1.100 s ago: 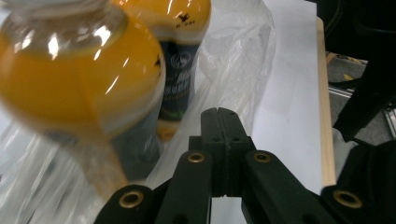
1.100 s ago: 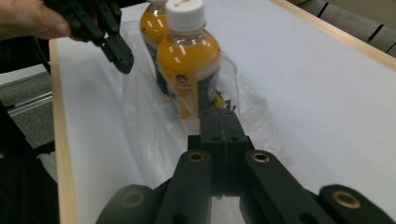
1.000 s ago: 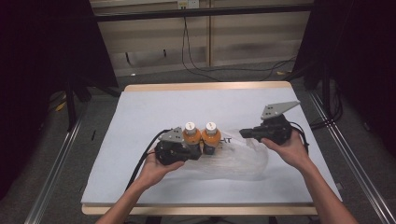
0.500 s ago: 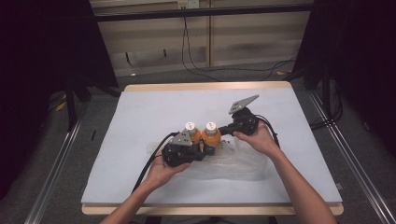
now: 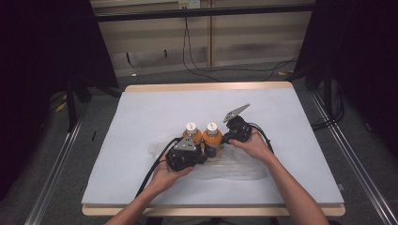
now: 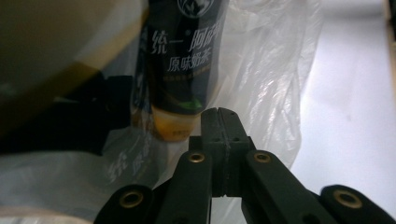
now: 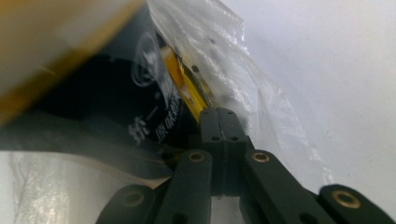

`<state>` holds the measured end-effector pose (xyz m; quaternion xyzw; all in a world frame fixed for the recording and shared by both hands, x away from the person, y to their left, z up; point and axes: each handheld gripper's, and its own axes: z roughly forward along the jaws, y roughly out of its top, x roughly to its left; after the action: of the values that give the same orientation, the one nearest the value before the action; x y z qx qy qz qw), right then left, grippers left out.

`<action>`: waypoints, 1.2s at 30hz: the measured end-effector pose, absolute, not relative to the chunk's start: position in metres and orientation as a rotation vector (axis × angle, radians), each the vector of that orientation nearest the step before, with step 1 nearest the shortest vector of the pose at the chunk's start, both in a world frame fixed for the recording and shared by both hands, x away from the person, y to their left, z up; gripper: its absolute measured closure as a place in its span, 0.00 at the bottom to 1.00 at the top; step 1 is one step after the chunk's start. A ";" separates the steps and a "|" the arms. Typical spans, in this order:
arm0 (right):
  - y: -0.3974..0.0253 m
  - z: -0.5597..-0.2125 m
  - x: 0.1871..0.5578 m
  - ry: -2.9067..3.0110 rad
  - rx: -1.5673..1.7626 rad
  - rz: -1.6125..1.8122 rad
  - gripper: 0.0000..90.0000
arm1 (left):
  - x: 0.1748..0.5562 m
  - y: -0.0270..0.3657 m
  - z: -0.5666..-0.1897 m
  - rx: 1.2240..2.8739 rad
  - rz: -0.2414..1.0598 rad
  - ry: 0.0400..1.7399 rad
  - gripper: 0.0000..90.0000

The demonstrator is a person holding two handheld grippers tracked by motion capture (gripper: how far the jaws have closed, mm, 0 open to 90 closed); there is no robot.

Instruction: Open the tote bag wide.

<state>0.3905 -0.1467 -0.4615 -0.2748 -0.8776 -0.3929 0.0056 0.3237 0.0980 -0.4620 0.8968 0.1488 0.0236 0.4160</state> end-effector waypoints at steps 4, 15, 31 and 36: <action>-0.146 -0.469 0.394 -2.726 -0.886 -1.215 1.00 | 0.318 0.096 -0.467 2.298 0.088 0.346 1.00; -0.140 -0.481 0.402 -2.746 -0.962 -1.143 1.00 | 0.308 0.101 -0.478 2.353 0.052 0.336 1.00; -0.136 -0.481 0.423 -2.764 -1.064 -1.151 1.00 | 0.287 0.129 -0.478 2.345 -0.055 0.278 1.00; -0.132 -0.480 0.432 -2.775 -1.131 -1.139 1.00 | 0.288 0.129 -0.476 2.358 -0.066 0.262 1.00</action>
<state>0.4318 -0.1321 -0.4804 -0.3527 -0.8651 -0.3553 -0.0321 0.2879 0.1289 -0.4764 0.9211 0.1022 -0.0258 0.3749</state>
